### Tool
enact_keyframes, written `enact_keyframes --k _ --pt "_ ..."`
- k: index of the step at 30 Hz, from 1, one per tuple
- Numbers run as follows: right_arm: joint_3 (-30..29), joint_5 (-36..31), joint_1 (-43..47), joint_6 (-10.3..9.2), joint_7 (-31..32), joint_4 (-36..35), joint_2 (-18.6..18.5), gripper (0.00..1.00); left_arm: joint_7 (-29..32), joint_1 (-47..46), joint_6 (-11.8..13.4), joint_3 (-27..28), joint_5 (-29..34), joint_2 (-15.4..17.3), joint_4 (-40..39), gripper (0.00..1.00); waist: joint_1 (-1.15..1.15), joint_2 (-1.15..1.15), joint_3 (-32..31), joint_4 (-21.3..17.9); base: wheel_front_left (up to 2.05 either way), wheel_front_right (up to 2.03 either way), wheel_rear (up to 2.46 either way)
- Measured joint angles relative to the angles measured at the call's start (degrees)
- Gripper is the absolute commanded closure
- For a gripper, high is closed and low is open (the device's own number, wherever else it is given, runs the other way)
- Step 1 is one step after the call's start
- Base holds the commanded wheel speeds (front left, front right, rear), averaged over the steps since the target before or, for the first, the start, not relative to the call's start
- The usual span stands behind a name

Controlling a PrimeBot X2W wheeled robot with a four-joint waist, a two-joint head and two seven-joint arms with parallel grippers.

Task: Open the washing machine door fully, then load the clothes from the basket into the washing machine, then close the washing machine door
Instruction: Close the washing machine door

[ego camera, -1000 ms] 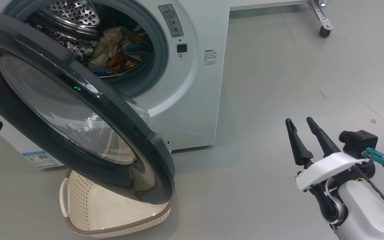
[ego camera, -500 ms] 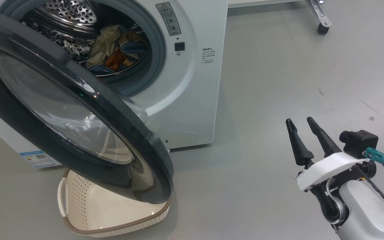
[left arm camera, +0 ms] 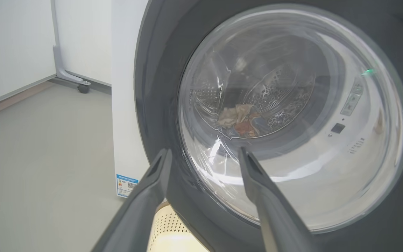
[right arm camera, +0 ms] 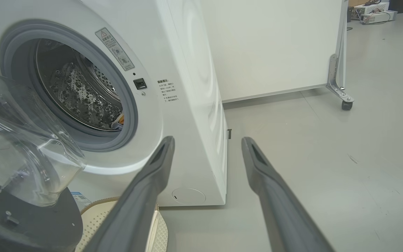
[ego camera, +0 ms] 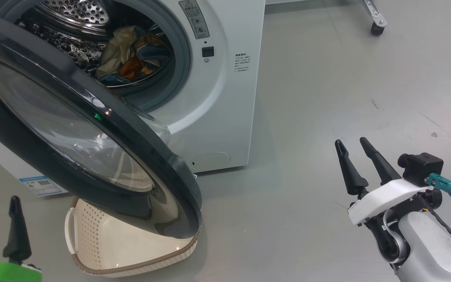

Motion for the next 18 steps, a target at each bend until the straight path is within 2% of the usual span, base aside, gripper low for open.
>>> enact_keyframes --k 7,11,18 --pt "-0.3 0.0 0.0 0.00 0.0 0.0 -0.6 0.00 -8.3 1.3 0.0 -4.9 5.3 -1.0 3.4 0.00 0.00 0.00 0.1 0.2 0.00 0.00 0.00" --pt "-0.2 -0.1 0.0 0.00 0.0 -0.1 -1.2 0.00 -13.2 1.3 0.0 -5.6 7.2 -1.4 6.0 0.00 0.00 0.00 0.0 0.7 0.00 0.00 0.00" --pt "-0.1 -0.1 0.0 0.00 0.0 -0.4 -1.2 0.00 -17.5 1.3 0.0 -7.1 8.3 -1.8 9.5 0.00 0.00 0.00 0.0 0.7 0.00 0.00 0.00"
